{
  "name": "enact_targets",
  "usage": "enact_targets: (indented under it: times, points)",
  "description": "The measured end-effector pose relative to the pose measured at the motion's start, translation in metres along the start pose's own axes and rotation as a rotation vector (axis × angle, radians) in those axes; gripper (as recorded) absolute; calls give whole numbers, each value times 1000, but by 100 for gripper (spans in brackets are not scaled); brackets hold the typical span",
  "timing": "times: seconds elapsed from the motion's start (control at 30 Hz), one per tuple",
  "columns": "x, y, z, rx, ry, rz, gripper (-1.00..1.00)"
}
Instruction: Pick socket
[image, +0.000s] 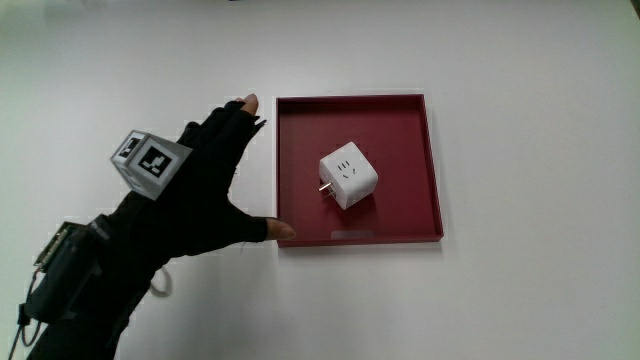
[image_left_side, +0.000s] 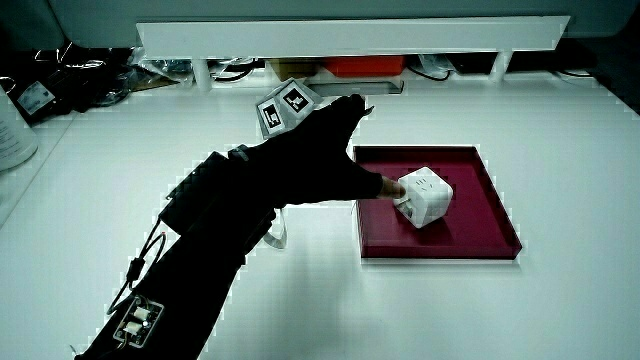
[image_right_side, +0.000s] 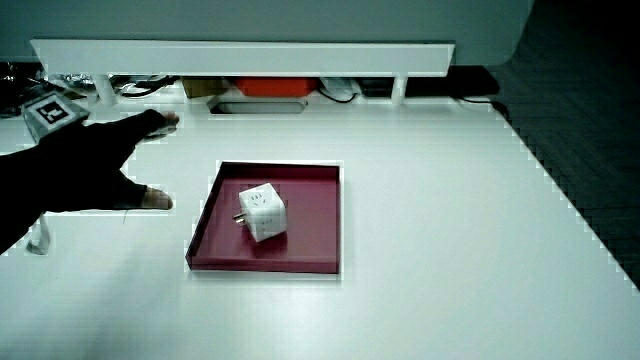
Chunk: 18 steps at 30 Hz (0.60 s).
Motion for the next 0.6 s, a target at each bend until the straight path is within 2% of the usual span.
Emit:
enact_targets:
  times: [0.03,0.07,0.1,0.13,0.17,0.2,0.23,0.27,0.3,0.33,0.37,0.4,0.43,0.5,0.53,0.6]
  points:
    - [1,2,-3,-3,-33,15,0]
    - [-1,5,-6,5,-32,-11,0]
    - [-1,7,-9,-2,-54,6,0]
    - [0,10,-12,-7,-42,17,0]
    - [-3,13,-17,-12,-139,19,0]
    - [-2,16,-18,-27,-97,67,0]
    - [-3,20,-21,-12,-81,6,0]
    - [-2,22,-23,-25,-86,19,0]
    - [-6,27,-26,-23,-64,14,0]
    - [-8,32,-31,-21,-117,-42,0]
    - [-10,36,-34,-31,-128,-55,0]
    - [-5,37,-34,-13,4,-16,0]
    - [-8,42,-38,-3,28,-47,0]
    - [-10,48,-44,-7,32,-24,0]
    - [-12,52,-48,2,68,-57,0]
    - [-10,56,-53,-24,63,0,0]
